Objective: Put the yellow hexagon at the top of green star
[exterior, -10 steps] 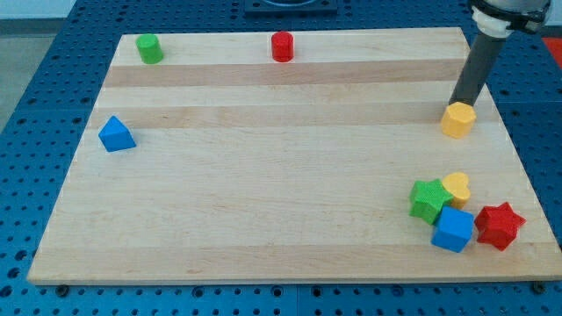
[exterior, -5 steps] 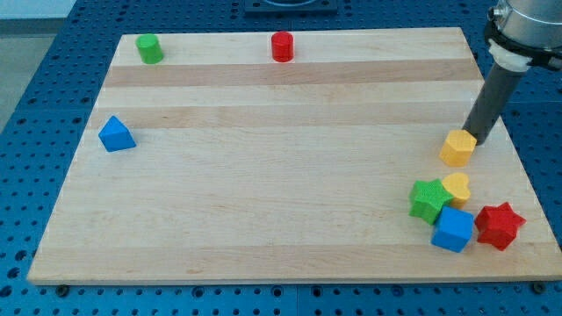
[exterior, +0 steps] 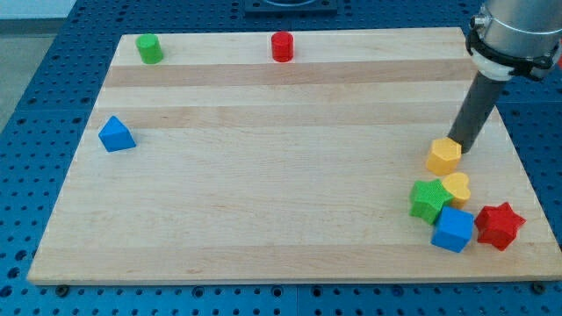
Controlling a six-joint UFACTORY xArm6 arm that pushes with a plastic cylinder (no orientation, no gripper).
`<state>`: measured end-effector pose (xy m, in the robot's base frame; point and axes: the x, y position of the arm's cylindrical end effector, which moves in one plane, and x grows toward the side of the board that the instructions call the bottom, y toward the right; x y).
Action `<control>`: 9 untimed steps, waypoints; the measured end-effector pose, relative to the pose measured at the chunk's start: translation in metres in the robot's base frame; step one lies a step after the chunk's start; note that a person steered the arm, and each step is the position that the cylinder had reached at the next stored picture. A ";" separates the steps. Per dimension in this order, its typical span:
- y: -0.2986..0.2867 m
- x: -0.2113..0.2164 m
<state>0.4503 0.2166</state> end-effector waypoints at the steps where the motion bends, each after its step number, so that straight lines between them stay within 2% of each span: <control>1: -0.010 0.000; 6: -0.031 0.001; 9: -0.031 0.016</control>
